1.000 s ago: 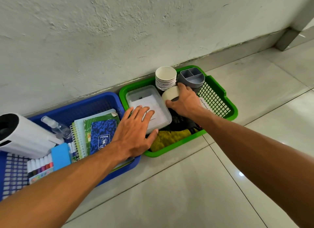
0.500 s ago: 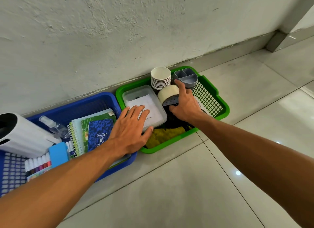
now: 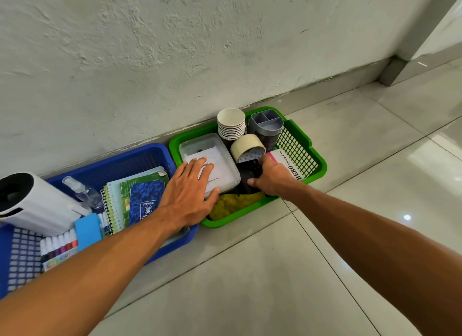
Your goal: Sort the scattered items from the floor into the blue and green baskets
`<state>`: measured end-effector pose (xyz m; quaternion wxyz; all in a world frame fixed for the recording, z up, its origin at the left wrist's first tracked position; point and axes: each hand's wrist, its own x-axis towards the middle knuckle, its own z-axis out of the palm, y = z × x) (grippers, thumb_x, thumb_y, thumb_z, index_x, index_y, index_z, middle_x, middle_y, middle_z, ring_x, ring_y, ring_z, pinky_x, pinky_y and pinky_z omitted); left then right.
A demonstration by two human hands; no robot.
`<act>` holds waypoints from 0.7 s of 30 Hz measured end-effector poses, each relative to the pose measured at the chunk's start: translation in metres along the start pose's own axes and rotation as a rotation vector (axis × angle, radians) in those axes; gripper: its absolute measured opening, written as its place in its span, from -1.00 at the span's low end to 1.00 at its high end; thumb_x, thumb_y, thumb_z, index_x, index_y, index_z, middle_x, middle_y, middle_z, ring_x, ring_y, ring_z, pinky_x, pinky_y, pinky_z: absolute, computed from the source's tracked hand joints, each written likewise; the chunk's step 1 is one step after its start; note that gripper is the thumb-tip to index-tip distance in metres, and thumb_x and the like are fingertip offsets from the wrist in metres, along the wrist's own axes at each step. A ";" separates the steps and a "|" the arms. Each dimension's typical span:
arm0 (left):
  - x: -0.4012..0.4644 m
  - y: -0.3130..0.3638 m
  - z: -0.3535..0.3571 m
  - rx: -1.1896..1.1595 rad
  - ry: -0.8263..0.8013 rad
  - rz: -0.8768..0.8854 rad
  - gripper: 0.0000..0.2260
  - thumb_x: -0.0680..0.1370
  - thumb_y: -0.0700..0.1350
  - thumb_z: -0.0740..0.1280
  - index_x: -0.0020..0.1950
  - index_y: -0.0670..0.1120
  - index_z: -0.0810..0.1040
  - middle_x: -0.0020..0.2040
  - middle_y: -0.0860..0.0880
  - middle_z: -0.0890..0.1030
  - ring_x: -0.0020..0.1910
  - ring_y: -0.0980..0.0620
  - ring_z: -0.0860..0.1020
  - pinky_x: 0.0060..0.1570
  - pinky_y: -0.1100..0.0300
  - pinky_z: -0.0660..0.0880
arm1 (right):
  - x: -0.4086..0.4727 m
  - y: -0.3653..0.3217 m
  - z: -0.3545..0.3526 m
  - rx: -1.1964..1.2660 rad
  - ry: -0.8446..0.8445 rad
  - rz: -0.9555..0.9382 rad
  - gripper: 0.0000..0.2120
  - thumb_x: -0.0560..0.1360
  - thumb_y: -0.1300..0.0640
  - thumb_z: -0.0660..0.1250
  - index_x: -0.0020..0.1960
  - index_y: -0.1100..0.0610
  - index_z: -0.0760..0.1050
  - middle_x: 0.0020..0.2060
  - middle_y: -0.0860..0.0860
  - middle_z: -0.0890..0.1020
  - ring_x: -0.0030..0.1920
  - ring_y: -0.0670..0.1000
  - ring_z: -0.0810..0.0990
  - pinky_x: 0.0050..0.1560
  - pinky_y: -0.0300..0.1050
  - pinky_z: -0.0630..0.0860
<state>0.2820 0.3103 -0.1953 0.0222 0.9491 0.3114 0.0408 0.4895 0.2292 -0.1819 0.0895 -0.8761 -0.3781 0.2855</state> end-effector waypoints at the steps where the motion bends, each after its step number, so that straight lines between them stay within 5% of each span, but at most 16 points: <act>1: 0.000 0.000 0.000 0.000 0.001 0.002 -0.41 0.57 0.21 0.06 0.49 -0.11 0.28 0.50 -0.16 0.29 0.46 -0.13 0.27 0.48 -0.03 0.14 | 0.000 0.001 -0.001 0.001 -0.007 -0.009 -0.31 0.49 -0.08 0.43 0.48 0.13 0.22 0.25 0.14 0.51 0.22 0.14 0.51 0.21 0.01 0.50; 9: -0.001 -0.002 0.004 0.002 0.008 0.031 -0.37 0.57 0.25 -0.04 0.52 -0.09 0.21 0.53 -0.14 0.24 0.51 -0.09 0.19 0.51 -0.03 0.05 | -0.003 0.009 -0.009 -0.073 -0.004 -0.098 -0.36 0.51 -0.09 0.40 0.49 0.04 0.27 0.19 0.08 0.58 0.18 0.10 0.54 0.08 -0.07 0.51; 14: -0.007 0.001 0.001 0.029 0.074 0.049 -0.32 0.57 0.29 0.02 0.57 -0.09 0.14 0.57 -0.10 0.16 0.57 -0.05 0.04 0.52 -0.06 -0.10 | -0.026 0.012 -0.007 -0.302 0.229 -0.345 -0.38 0.53 -0.25 0.26 0.51 -0.09 0.19 0.38 0.02 0.47 0.39 0.10 0.38 0.40 0.12 0.28; 21: -0.018 -0.001 -0.001 0.000 0.041 0.078 -0.28 0.56 0.35 -0.02 0.59 -0.05 -0.01 0.60 -0.04 0.04 0.57 0.00 -0.07 0.53 -0.04 -0.13 | -0.040 0.004 -0.005 -0.335 0.250 -0.471 -0.33 0.53 -0.30 0.21 0.54 -0.15 0.09 0.48 -0.03 0.33 0.48 0.07 0.24 0.47 0.10 0.12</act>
